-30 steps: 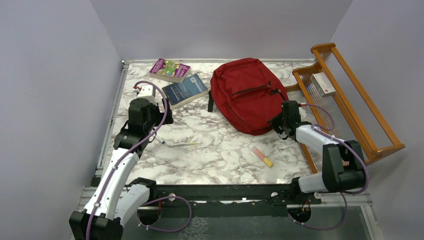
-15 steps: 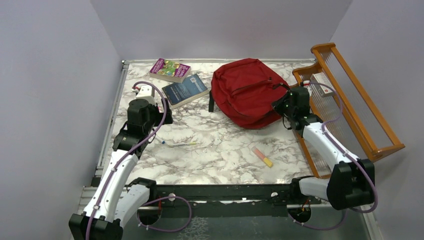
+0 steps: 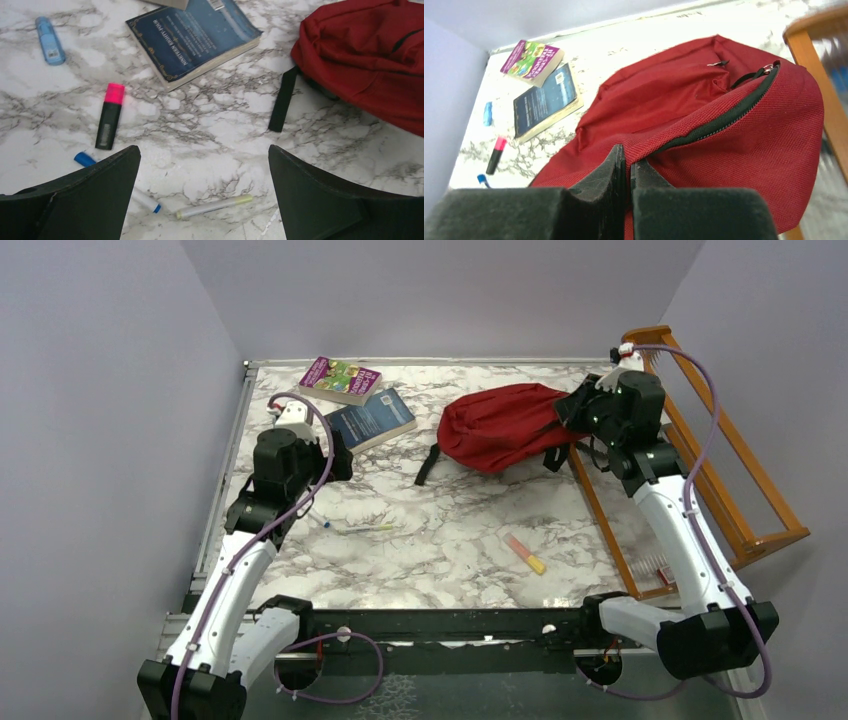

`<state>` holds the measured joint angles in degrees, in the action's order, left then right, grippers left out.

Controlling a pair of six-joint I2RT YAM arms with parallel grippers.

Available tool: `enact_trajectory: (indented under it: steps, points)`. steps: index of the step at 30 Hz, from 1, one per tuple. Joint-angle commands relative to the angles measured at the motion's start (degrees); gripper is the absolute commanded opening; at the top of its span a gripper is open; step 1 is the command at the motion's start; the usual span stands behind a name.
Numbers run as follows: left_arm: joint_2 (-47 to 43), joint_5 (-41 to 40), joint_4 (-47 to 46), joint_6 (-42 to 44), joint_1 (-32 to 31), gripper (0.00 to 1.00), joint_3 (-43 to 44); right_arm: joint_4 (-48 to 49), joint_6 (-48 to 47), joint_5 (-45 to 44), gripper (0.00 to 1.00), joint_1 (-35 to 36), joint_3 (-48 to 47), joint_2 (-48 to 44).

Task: Pack the student bag
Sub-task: Pick up the student bag at the center of the board.

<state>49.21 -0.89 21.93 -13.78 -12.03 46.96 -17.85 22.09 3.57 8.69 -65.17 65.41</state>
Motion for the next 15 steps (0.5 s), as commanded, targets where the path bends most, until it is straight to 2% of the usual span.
enact_trajectory:
  steps: [1, 6, 15]
  points:
    - [3.03, 7.57, -4.11, -1.98, -0.10, 0.99, 6.34, -4.23, -9.75, 8.85, 0.01, 0.16, -9.57, 1.48]
    - [5.02, 10.44, -5.04, -2.68, -0.13, 0.99, 7.87, -9.73, -14.24, 19.22, 0.01, 0.19, -19.13, 5.40]
    - [4.50, 12.69, -4.74, -3.87, -0.11, 0.99, 6.63, -11.61, -18.30, 35.72, 0.01, 3.23, -31.88, 11.03]
